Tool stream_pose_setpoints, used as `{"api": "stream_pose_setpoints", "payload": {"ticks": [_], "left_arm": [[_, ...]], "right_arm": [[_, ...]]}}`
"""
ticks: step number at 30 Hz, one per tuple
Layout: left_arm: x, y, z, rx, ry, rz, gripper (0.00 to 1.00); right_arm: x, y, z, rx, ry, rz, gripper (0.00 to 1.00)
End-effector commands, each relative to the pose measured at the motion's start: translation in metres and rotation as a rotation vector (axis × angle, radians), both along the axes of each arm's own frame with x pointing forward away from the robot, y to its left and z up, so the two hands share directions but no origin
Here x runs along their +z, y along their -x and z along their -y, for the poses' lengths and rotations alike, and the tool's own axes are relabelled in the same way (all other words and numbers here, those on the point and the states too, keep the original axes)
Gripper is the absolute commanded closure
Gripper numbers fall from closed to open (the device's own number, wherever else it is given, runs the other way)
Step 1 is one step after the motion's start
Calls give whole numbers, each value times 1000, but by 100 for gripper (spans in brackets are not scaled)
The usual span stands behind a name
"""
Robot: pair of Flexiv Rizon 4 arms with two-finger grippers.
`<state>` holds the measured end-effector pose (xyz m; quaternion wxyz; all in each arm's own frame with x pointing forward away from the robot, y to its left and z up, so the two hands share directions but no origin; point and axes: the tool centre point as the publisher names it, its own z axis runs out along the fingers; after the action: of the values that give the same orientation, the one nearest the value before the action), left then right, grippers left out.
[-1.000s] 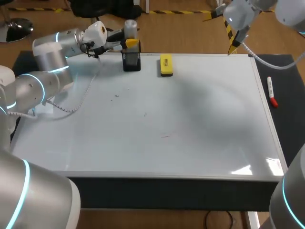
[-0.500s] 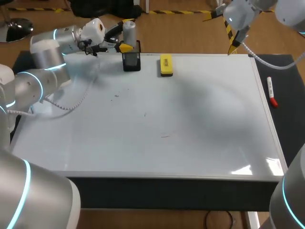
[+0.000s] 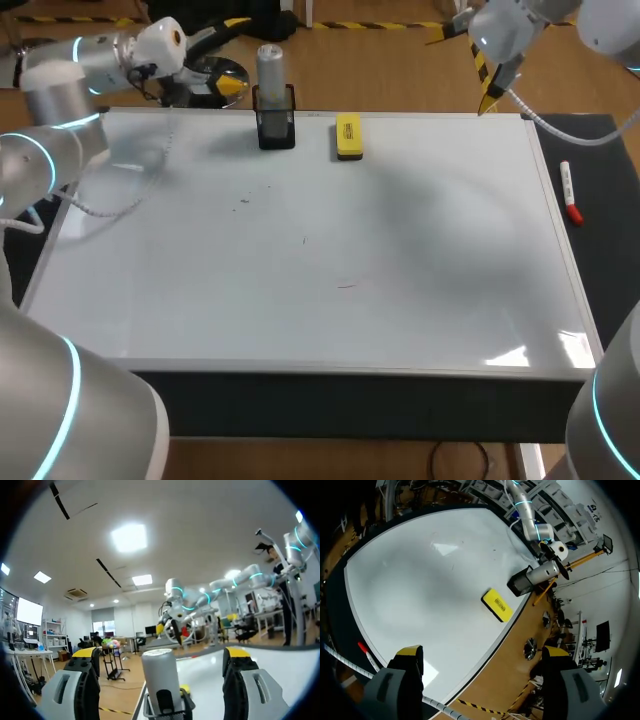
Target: Pick up the inspection probe, press it on each red-marked spot on the whiteboard one by one, put down the probe, pick up the eraser, and wipe off all the red marks.
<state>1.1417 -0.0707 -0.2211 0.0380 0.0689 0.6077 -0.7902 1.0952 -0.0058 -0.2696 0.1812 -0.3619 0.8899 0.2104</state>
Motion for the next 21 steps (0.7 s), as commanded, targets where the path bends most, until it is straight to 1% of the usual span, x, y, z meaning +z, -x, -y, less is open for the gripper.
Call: {"api": "stream_pose_setpoints", "payload": {"ticks": [1,12,21], "left_arm": [[13,33,-14,163,-81,-19,0],[20,67,-45,245,-92,-10,0],[11,88,-71,319,-129,-37,0]], "right_arm": [[1,0,0,1,5,-1,0],[1,0,0,1,5,-1,0],[1,0,0,1,5,-1,0]]}}
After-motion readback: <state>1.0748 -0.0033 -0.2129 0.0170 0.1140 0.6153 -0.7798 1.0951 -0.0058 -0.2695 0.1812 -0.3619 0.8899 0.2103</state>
